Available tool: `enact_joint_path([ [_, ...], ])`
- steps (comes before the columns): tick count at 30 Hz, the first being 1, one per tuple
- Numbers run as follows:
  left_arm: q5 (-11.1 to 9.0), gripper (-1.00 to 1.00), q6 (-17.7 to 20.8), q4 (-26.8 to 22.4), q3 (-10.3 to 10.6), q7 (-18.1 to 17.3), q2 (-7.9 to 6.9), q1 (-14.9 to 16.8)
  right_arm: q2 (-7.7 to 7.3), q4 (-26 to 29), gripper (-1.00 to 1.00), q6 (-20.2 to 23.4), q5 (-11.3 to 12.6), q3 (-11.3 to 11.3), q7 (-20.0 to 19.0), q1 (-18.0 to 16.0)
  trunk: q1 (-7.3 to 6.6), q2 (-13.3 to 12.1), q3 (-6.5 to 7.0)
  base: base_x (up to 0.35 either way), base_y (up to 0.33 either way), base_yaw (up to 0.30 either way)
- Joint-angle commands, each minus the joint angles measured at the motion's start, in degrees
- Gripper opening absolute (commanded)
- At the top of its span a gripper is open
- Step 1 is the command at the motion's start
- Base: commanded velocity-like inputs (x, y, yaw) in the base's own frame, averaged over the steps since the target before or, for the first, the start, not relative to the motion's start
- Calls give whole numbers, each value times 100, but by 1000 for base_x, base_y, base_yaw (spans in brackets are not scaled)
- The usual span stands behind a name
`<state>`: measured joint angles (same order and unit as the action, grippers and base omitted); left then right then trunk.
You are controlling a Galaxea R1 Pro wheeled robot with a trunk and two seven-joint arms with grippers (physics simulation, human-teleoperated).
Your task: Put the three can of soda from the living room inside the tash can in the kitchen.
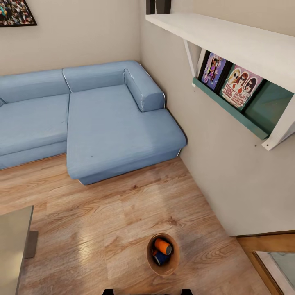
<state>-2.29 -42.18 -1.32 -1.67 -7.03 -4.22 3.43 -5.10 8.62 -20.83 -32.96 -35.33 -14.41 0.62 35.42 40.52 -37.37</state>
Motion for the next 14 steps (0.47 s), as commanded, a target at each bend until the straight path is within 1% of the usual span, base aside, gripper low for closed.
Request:
enact_joint_path([
  [1, 0, 100, 1, 0, 0, 0, 0, 0, 0, 0, 100, 0, 0, 0, 0, 0, 0, 0, 0, 0, 0, 0],
  [14, 0, 100, 5, 0, -1, 0, 0, 0, 2, -1, 100, 0, 0, 0, 0, 0, 0, 0, 0, 0, 0, 0],
])
